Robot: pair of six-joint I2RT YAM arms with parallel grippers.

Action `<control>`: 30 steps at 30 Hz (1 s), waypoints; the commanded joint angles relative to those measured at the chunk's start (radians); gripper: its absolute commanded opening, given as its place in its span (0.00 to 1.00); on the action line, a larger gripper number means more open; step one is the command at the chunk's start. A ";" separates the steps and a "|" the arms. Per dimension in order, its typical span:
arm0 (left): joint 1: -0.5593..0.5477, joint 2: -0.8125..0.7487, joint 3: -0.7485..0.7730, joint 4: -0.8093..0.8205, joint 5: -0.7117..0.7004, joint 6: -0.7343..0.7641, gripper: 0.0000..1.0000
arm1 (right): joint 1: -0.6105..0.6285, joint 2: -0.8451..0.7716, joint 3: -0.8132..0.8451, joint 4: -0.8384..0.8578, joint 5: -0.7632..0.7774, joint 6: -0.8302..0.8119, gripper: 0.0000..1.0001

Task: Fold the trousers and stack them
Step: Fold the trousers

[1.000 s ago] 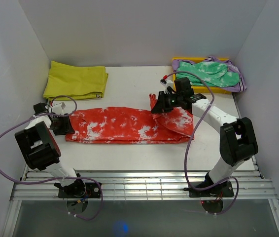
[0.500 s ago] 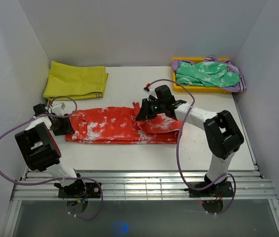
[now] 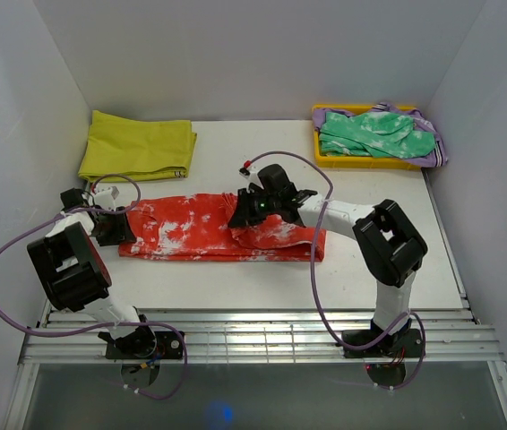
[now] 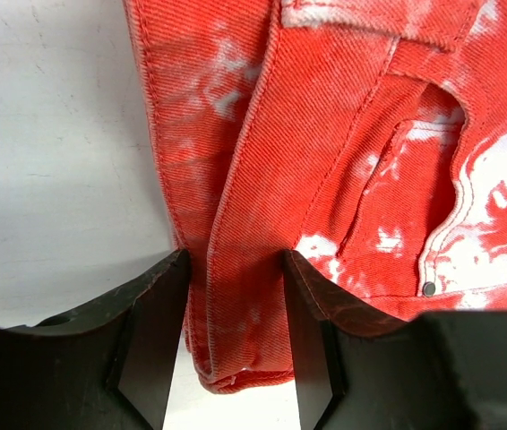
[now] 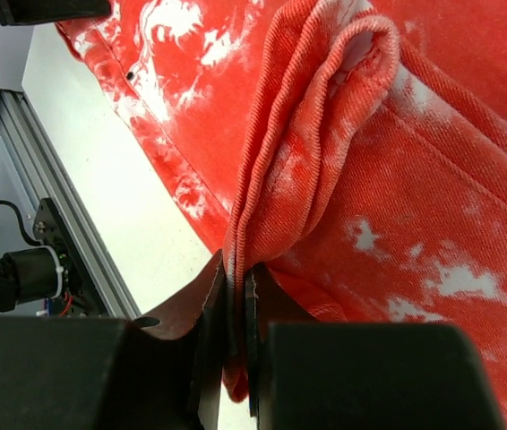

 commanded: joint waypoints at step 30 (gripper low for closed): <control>-0.128 -0.300 0.157 -0.216 0.244 0.073 0.75 | -0.292 -0.429 -0.064 -0.701 0.222 -0.900 0.96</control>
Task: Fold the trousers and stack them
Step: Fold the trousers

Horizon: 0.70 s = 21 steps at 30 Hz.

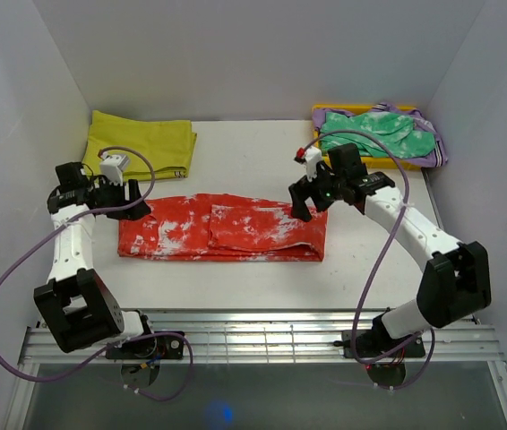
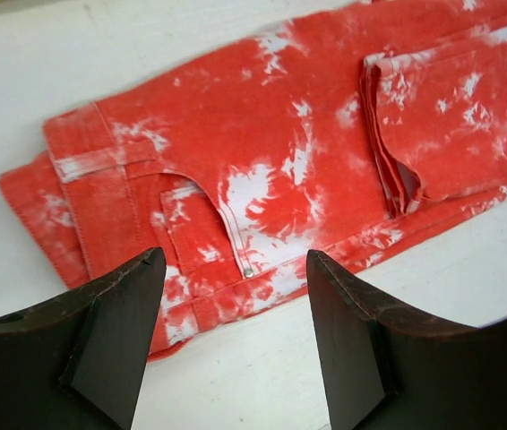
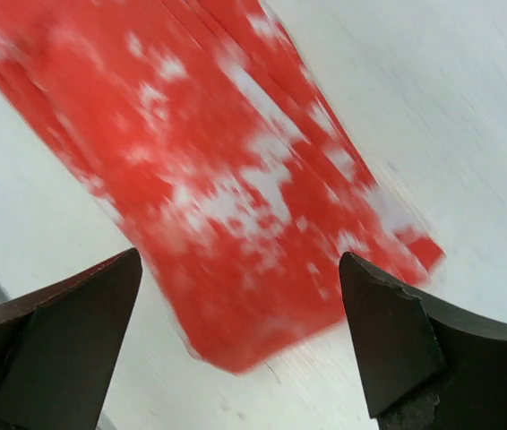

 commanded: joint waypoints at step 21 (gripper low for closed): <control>-0.174 0.037 -0.178 0.184 -0.140 -0.009 0.77 | 0.090 -0.595 -0.663 0.383 0.563 -0.429 0.90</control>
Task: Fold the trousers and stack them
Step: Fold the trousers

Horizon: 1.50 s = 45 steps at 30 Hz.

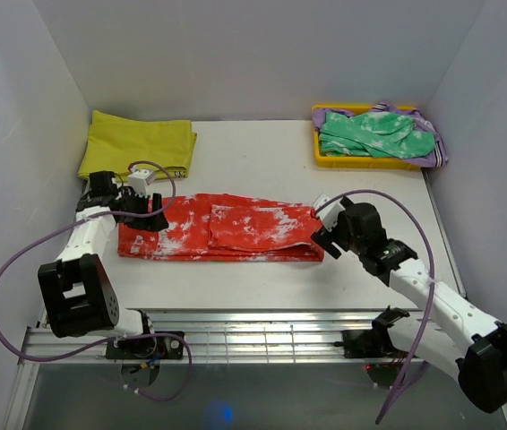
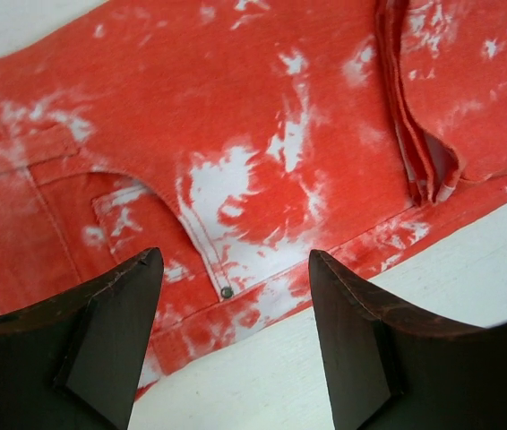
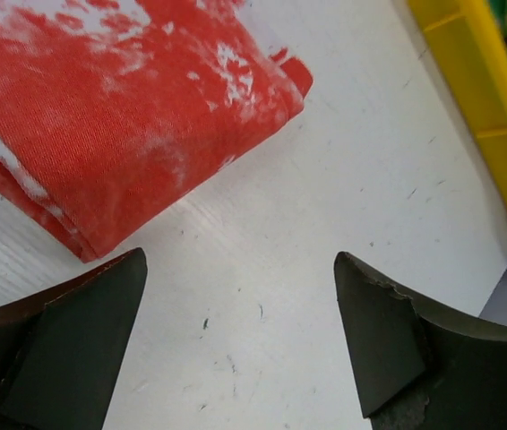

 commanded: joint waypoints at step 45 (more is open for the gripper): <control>-0.022 0.290 -0.037 0.198 -0.485 -0.046 0.69 | 0.141 0.032 -0.595 0.834 0.435 -0.458 0.90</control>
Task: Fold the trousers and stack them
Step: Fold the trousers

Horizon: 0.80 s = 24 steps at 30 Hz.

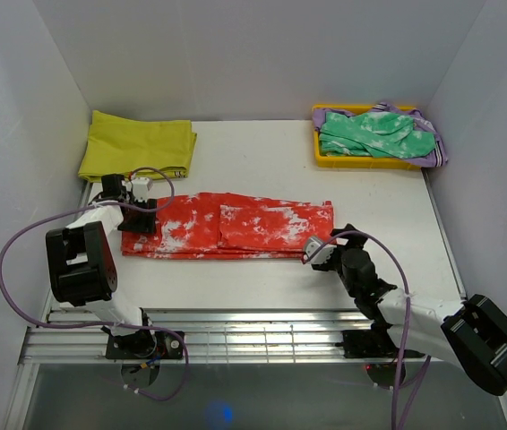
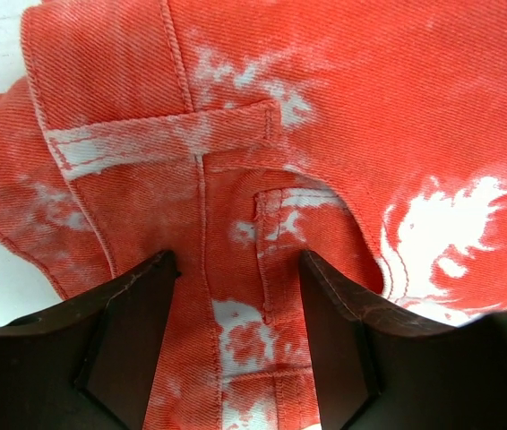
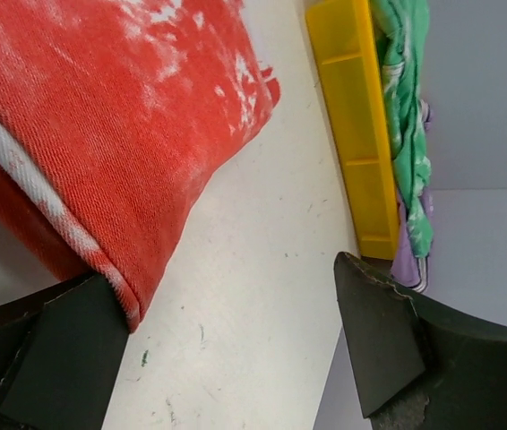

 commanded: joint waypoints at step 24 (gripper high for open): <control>0.022 -0.021 0.004 -0.097 0.044 0.019 0.71 | -0.080 -0.164 0.391 -1.103 -0.574 0.071 0.90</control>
